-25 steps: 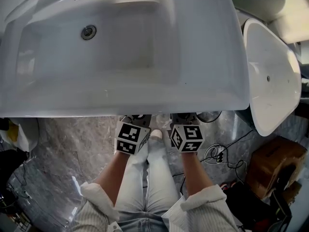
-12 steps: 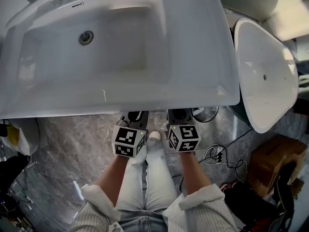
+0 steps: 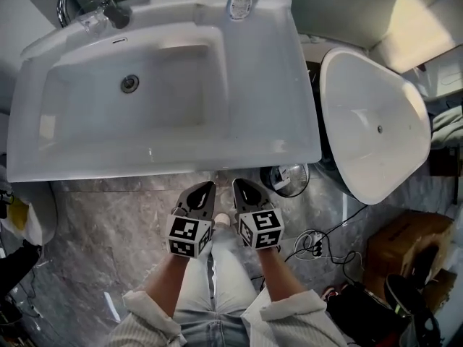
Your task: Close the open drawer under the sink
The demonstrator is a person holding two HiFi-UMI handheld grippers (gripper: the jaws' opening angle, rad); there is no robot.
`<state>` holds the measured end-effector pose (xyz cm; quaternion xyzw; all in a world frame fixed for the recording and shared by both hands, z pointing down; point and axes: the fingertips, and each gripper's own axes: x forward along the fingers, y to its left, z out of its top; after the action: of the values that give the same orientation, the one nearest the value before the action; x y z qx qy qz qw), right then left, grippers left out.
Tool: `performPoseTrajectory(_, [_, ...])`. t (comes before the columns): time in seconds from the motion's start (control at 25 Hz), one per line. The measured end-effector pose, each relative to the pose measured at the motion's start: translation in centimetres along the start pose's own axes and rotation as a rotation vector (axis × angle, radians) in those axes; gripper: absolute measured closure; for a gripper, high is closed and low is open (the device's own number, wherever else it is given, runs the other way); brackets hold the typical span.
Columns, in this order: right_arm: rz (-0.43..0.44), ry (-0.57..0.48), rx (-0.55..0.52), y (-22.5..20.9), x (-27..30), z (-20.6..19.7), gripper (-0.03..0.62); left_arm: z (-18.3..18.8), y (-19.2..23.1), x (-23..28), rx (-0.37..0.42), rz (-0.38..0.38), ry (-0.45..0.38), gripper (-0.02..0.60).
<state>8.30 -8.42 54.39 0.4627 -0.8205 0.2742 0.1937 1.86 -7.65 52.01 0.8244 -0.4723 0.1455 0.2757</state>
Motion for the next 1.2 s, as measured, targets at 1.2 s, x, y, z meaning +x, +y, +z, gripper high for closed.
performPoseTrajectory(1.2, [0.213, -0.246, -0.042, 11.3, -20.3, 22.6, 0.583, 21.0, -12.9, -16.8, 0.184, -0.22, -0.115, 0.566])
